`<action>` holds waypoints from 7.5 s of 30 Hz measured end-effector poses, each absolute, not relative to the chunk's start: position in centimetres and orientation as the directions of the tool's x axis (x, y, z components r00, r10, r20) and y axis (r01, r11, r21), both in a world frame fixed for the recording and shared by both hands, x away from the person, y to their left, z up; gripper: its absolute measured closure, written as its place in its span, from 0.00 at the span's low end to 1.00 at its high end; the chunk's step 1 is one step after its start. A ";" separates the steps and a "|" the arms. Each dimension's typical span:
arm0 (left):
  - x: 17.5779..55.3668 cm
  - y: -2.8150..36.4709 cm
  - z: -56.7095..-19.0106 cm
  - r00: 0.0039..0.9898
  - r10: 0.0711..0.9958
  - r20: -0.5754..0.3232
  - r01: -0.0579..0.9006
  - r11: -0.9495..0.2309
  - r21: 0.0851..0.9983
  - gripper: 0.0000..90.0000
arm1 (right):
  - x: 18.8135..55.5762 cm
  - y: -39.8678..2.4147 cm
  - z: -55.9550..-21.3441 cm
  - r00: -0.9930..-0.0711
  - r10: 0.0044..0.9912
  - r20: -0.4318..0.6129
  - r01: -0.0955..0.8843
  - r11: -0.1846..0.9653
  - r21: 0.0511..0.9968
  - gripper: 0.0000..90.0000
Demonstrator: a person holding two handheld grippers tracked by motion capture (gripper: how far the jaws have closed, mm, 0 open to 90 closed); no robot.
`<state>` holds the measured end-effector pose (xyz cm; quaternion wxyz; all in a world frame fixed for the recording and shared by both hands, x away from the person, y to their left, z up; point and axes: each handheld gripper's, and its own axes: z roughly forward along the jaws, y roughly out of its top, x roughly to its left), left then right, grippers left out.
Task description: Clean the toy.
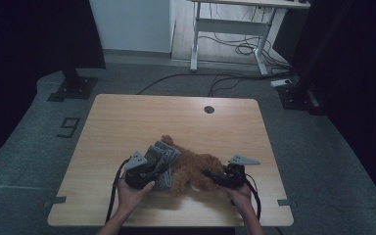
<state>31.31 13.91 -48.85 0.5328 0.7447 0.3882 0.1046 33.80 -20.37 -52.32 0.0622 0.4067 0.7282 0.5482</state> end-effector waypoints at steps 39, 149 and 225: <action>35.4 0.5 -43.5 0.764 0.627 -0.152 0.431 -0.321 0.843 0.86 | 33.1 -20.5 -52.7 -0.692 0.721 0.001 0.198 0.189 0.962 0.51; 36.6 16.2 -48.3 0.515 0.827 -0.225 0.616 -0.174 0.768 0.86 | 33.6 -21.3 -53.4 -0.711 0.699 0.076 0.253 0.154 0.955 0.43; 35.9 16.3 -50.6 0.517 0.811 -0.273 0.620 -0.135 0.773 0.87 | 33.3 -21.2 -52.7 -0.661 0.740 0.124 0.351 0.159 0.923 0.20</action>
